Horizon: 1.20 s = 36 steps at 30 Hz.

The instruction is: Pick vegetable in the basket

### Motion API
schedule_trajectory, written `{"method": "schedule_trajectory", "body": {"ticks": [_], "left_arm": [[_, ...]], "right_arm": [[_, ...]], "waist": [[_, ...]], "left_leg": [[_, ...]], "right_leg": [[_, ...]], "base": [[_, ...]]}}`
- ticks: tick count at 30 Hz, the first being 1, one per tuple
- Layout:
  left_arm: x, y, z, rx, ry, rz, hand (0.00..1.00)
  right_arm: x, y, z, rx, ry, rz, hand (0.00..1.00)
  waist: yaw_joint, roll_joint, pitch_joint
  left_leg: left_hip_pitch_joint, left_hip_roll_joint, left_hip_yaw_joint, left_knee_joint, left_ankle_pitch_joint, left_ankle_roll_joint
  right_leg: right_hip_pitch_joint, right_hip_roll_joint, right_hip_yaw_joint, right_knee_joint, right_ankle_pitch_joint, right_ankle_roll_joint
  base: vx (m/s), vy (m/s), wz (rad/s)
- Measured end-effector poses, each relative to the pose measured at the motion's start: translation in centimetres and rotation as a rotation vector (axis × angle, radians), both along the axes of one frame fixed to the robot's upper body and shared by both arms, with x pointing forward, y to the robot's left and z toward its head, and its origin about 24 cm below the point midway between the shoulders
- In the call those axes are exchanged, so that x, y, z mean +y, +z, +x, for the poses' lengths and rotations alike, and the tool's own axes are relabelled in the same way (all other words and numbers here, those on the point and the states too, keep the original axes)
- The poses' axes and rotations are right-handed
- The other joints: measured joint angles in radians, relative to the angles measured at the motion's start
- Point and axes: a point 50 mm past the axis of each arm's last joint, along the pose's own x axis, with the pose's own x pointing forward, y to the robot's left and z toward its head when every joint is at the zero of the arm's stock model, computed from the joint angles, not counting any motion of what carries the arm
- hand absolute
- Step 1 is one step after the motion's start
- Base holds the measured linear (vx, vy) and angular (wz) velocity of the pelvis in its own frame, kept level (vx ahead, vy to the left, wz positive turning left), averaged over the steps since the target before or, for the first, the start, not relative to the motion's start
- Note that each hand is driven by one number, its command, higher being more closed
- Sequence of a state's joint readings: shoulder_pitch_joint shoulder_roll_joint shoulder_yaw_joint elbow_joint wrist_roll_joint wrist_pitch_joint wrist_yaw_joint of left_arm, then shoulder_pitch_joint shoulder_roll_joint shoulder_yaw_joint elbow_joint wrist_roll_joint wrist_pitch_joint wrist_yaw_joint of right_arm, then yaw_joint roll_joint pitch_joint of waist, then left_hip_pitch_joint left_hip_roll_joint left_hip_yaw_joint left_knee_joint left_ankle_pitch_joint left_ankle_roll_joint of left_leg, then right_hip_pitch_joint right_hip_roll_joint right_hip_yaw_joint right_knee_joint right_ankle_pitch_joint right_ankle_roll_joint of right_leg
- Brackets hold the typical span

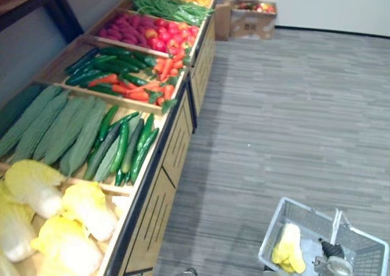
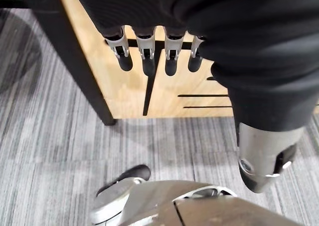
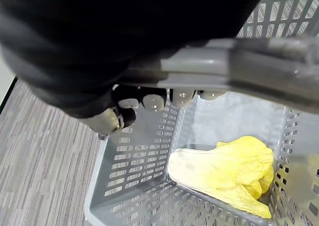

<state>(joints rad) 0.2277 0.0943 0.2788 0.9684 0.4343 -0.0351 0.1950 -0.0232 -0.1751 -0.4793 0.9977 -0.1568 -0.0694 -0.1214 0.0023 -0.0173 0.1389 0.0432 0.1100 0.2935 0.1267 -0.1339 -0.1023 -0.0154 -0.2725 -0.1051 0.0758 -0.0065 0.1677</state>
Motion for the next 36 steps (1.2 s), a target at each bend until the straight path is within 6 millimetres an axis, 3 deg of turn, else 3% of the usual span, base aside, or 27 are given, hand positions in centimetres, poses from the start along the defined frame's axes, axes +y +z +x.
{"method": "schedule_trajectory", "body": {"ticks": [5,7,8,9,23,31,34,36], "left_arm": [[-0.7,-0.4,-0.4,0.026,-0.01,-0.021,0.0],[-0.7,-0.4,-0.5,0.026,-0.009,-0.021,0.0],[-0.9,-0.4,-0.5,0.026,-0.008,-0.024,0.0],[-0.9,-0.5,-1.2,0.045,-0.009,-0.026,0.0],[-0.7,-0.4,-1.0,0.025,0.011,-0.026,0.0],[-0.4,-0.2,-0.9,0.003,0.055,-0.027,0.0],[-0.1,-0.1,-0.7,-0.007,0.069,-0.01,0.0],[0.4,0.1,-0.5,-0.02,0.075,0.015,0.0]], "right_arm": [[0.2,-0.3,-0.7,0.021,0.021,-0.004,1.0],[0.3,-0.3,-0.8,0.02,0.016,0.001,1.0],[0.1,-0.4,-1.1,0.026,0.008,-0.001,1.0],[1.7,-1.3,-2.3,0.027,-0.043,0.066,1.0],[2.0,-1.3,-1.8,0.027,-0.042,0.082,1.0],[2.1,-1.5,-2.0,0.038,-0.055,0.08,1.0],[1.7,-0.9,-1.1,-0.004,-0.068,0.049,1.0],[1.8,-0.7,-0.6,-0.03,-0.06,0.043,1.0]], "waist": [[-0.001,0.019,-0.015],[0.004,-0.007,-0.006],[-0.001,0.003,-0.02],[0.0,-0.015,-0.046],[0.008,-0.016,-0.069],[0.021,-0.018,-0.069],[0.013,0.004,-0.057],[0.013,-0.002,-0.045]], "left_leg": [[0.047,0.012,0.024,0.052,0.0,0.0],[-0.011,0.017,0.016,0.171,-0.022,-0.01],[0.001,-0.008,0.0,0.022,-0.03,-0.009],[0.044,-0.008,-0.008,-0.229,0.159,-0.007],[0.026,-0.015,-0.054,-0.222,0.164,-0.002],[0.068,-0.012,0.008,-0.222,0.162,-0.005],[0.074,0.016,0.037,-0.222,0.151,-0.012],[0.07,0.023,0.058,-0.222,0.15,-0.014]], "right_leg": [[0.026,0.006,-0.035,0.023,0.022,-0.01],[0.05,-0.032,-0.056,0.024,0.037,-0.015],[0.06,-0.038,-0.07,0.022,0.039,-0.013],[0.068,0.004,-0.228,-0.091,0.002,0.012],[0.102,0.005,-0.278,-0.115,0.017,0.018],[0.109,0.004,-0.239,-0.109,0.015,0.014],[0.036,0.013,-0.211,0.008,-0.016,-0.027],[-0.018,0.012,-0.197,0.086,-0.042,-0.04]], "base": [[0.2,0.001,-0.31],[0.09,0.002,0.07],[0.0,0.02,0.19],[-0.04,0.005,0.16],[0.07,-0.013,0.1],[0.03,-0.014,-0.16],[-0.09,-0.029,-0.29],[-0.15,-0.031,-0.38]]}}
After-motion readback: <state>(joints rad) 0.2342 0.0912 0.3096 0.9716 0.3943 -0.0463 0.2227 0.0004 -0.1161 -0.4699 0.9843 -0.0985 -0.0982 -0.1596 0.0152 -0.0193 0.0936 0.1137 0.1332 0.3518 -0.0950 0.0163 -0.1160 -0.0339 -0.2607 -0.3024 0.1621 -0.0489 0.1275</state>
